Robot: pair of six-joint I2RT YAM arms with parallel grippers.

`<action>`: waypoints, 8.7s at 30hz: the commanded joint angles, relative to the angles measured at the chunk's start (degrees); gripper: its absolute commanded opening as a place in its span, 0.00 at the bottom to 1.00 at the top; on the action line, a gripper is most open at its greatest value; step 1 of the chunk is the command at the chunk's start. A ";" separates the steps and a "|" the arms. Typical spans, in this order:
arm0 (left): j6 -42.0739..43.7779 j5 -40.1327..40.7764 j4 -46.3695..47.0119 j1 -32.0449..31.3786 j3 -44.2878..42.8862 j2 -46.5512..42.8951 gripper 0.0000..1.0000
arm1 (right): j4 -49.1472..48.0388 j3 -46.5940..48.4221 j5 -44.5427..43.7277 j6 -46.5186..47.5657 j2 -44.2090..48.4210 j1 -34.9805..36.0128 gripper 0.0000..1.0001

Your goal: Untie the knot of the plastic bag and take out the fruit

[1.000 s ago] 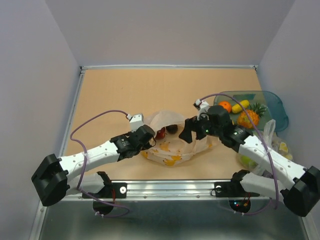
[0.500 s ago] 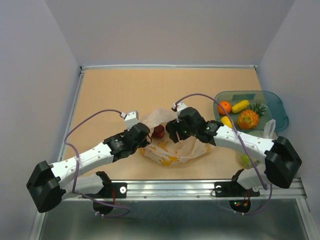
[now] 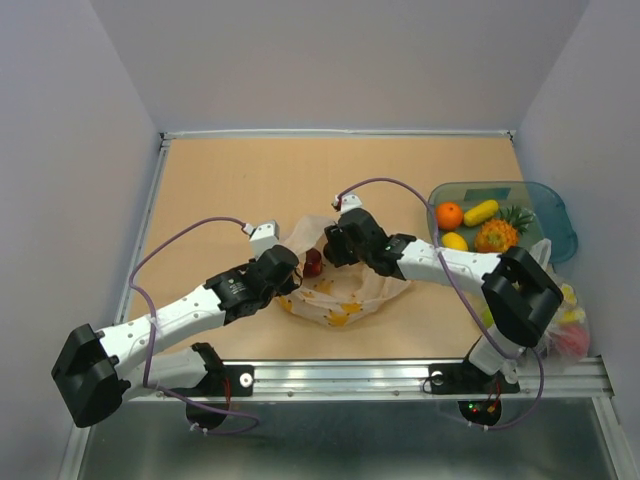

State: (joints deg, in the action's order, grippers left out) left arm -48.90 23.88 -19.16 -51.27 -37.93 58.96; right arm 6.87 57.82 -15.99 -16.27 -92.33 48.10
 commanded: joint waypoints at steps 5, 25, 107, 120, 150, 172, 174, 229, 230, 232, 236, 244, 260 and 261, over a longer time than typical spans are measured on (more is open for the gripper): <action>2.94 -1.99 -0.18 0.20 -2.76 -0.60 0.00 | -17.14 0.63 0.17 -1.22 -4.08 0.33 0.70; 4.08 -3.75 -3.08 0.11 -2.59 -0.25 0.00 | -31.92 -5.35 1.40 -2.27 -12.52 0.33 0.70; 26.58 -10.87 13.44 14.70 2.51 -2.80 0.00 | -9.65 -4.56 18.55 -5.78 14.39 1.81 0.99; 23.60 -12.45 11.69 14.62 4.01 -7.45 0.00 | -31.21 -6.41 11.69 -23.17 -0.99 3.50 0.99; 18.14 -17.20 8.08 14.62 6.20 -8.86 0.00 | -49.67 2.92 14.85 -31.11 -24.65 3.50 0.60; 20.16 -0.51 7.90 17.95 1.81 -2.62 0.00 | -20.77 -10.61 14.85 -9.76 5.31 3.50 0.04; 20.95 1.51 8.26 18.48 1.98 -1.92 0.00 | -16.75 -11.24 11.71 -7.91 9.62 3.50 0.04; 20.51 7.85 9.93 21.56 -1.61 -11.32 0.00 | 7.63 3.88 9.65 -6.67 32.99 -53.37 1.00; 20.95 8.11 9.93 21.99 -2.92 -11.93 0.00 | 7.63 3.70 10.70 -6.75 34.40 -53.37 1.00; 20.96 8.90 9.76 22.35 -6.35 -12.55 0.00 | 7.63 3.26 14.04 -6.76 37.21 -53.37 1.00; 20.69 11.62 9.58 22.88 -8.91 -14.83 0.00 | 8.51 1.34 17.20 -8.50 42.93 -51.88 1.00; 12.61 16.11 2.46 24.28 -3.56 -17.21 0.11 | 9.82 -3.06 20.12 -7.99 51.54 -45.29 1.00; 5.31 8.30 -8.43 24.55 -3.54 -23.54 0.95 | 21.06 -4.83 16.70 -2.19 74.31 -40.98 1.00; 6.01 6.03 -10.18 24.55 -5.38 -24.24 0.95 | 23.25 -4.48 14.86 -1.92 74.84 -40.37 1.00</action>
State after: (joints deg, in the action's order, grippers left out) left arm -43.75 33.67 -24.84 -26.89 -37.67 36.25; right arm 24.21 54.15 3.20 -20.93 -18.17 6.26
